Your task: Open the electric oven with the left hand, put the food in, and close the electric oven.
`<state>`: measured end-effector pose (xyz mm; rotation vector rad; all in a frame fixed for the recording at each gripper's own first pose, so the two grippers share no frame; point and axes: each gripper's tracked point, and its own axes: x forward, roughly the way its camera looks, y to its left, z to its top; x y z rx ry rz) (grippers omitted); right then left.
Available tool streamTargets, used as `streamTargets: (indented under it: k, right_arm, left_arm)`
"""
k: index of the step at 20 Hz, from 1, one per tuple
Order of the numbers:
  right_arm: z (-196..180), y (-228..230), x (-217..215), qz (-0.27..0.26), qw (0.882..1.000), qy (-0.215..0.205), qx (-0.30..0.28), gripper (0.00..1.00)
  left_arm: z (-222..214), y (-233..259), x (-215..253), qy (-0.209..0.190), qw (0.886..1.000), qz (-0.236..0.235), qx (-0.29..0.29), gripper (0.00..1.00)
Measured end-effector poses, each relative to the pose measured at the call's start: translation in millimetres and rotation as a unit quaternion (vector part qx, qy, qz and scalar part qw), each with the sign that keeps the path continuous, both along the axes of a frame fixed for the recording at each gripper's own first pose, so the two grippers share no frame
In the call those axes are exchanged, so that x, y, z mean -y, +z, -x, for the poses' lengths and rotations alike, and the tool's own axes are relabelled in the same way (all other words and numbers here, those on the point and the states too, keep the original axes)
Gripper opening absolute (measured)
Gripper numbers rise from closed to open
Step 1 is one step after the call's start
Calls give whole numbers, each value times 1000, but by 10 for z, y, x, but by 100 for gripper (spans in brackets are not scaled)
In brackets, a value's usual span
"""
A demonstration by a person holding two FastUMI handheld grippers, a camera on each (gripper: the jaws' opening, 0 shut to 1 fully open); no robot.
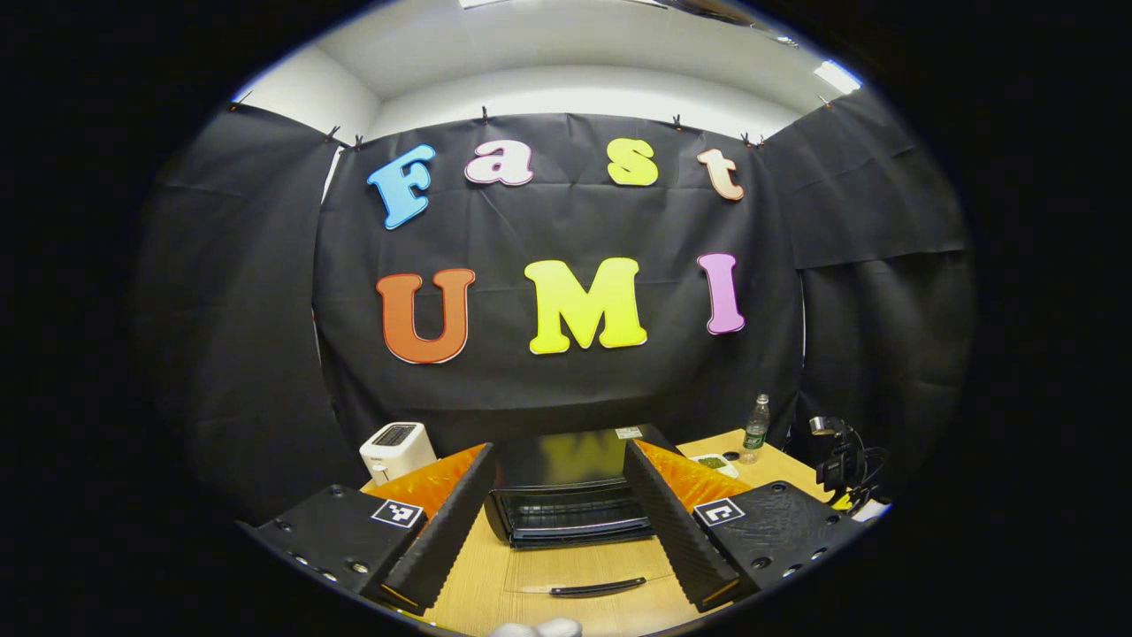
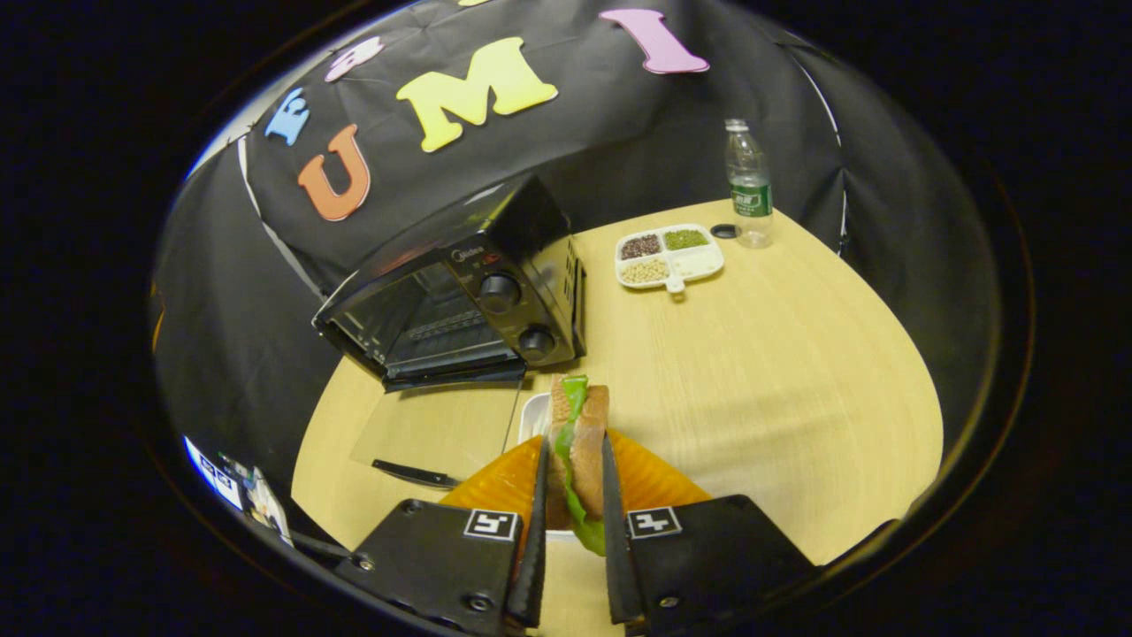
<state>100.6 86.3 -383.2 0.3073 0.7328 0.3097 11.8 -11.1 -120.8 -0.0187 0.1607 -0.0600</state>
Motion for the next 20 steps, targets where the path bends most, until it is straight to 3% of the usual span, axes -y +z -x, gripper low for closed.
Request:
streamTargets:
  k: [1,4,8,11,12,14,16,17,19,20]
  right_arm:
    - [24,73,-20,7,1000,4,7,31]
    - [21,446,-77,3,999,6,36,27]
    - [-37,1034,-345,-87,994,-15,65,28]
    - [-135,1244,-638,-203,976,-47,62,31]
    - [-166,1213,-738,-234,969,-59,54,27]
    - [-222,1064,-968,-283,955,-77,34,31]
    - [-303,893,-1148,-315,944,-94,22,31]
    - [-339,799,-1227,-329,938,-106,13,27]
    - [-411,646,-1390,-353,928,-119,2,31]
    - [-481,586,-1475,-362,924,-125,-2,27]
  left_arm:
    - [11,9,-10,0,1000,1,0,95]
    - [26,34,-112,6,1000,4,5,95]
    - [36,43,-249,12,1000,11,3,95]
    - [63,26,-325,11,1000,9,-2,95]
    - [68,33,-343,10,1000,6,-2,95]
    - [112,37,-386,10,1000,-8,-7,95]
    - [130,70,-427,9,1000,-15,-4,95]
    - [156,81,-439,9,1000,-18,-5,95]
    - [183,36,-439,3,1000,-22,-13,95]
    - [178,30,-449,1,1000,-23,-14,95]
